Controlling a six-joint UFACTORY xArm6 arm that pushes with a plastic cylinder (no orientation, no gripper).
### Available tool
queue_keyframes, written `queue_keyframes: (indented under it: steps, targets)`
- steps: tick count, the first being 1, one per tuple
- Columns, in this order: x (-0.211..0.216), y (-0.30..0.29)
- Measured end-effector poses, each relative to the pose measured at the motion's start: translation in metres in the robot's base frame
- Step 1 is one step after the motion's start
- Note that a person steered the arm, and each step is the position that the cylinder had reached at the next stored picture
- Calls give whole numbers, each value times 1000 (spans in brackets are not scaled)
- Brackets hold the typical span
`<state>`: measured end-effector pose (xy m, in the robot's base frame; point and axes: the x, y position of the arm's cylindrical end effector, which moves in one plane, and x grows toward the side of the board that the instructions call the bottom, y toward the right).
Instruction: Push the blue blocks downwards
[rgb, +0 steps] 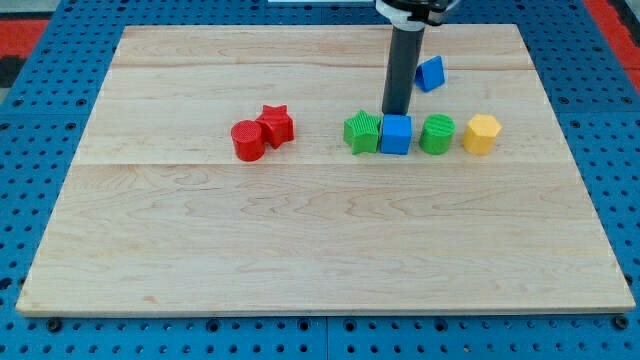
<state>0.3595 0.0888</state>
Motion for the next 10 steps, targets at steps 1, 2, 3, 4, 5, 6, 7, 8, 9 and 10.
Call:
queue_keyframes:
  steps: [1,2,3,4,5,6,7,8,9,10]
  targets:
    - [18,0]
    - [44,-4]
    - [33,18]
    - [-3,40]
    - [-21,49]
    - [-43,90]
    - [-75,106]
    - [-80,54]
    - [-82,21]
    - [-102,11]
